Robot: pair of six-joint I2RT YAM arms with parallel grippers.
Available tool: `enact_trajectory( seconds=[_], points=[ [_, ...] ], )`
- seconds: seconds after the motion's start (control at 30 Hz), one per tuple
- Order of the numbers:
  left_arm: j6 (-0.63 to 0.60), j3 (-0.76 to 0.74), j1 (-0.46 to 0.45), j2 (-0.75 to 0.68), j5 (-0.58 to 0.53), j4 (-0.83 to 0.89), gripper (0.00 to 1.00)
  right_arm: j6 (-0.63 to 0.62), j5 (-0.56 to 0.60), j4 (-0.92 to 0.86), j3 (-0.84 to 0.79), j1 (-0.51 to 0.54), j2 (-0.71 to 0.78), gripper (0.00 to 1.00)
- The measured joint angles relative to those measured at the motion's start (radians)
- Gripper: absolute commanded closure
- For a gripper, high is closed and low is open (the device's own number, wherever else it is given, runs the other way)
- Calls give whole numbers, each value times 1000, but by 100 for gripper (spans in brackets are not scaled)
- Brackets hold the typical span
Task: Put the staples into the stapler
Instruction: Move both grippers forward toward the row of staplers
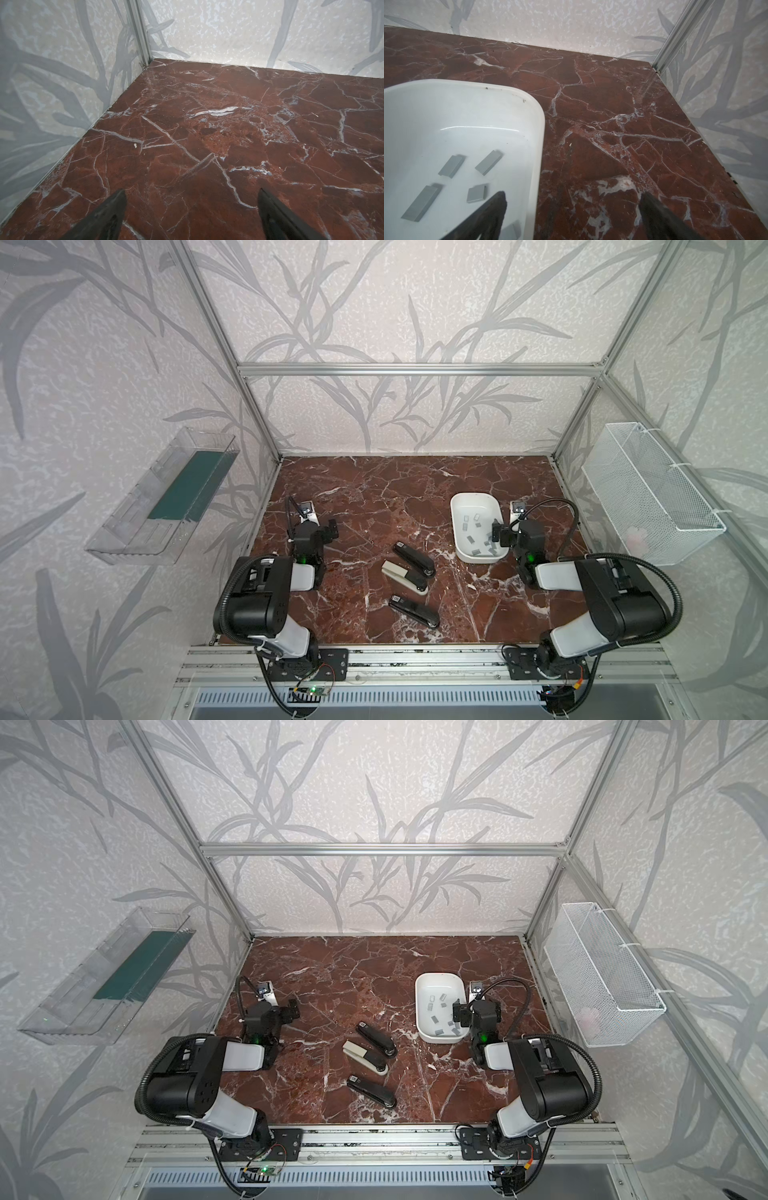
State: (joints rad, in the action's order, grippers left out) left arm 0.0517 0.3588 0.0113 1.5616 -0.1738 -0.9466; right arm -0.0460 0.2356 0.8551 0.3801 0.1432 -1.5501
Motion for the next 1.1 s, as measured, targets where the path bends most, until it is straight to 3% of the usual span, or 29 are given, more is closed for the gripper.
enact_trajectory(
  seconds=[0.77,0.9,1.0,1.1],
  points=[
    [-1,0,0,0,1,0,1,0,0,0,0,0,0,1],
    [-30,7,-2,-43,71,78,1,-27,25,4,-5,26,21,1],
    [-54,52,-16,-183,134,246,1,-51,82,-171,27,129,159,1],
    [-14,84,-31,-347,221,295,1,51,39,-422,167,190,311,1]
  ],
)
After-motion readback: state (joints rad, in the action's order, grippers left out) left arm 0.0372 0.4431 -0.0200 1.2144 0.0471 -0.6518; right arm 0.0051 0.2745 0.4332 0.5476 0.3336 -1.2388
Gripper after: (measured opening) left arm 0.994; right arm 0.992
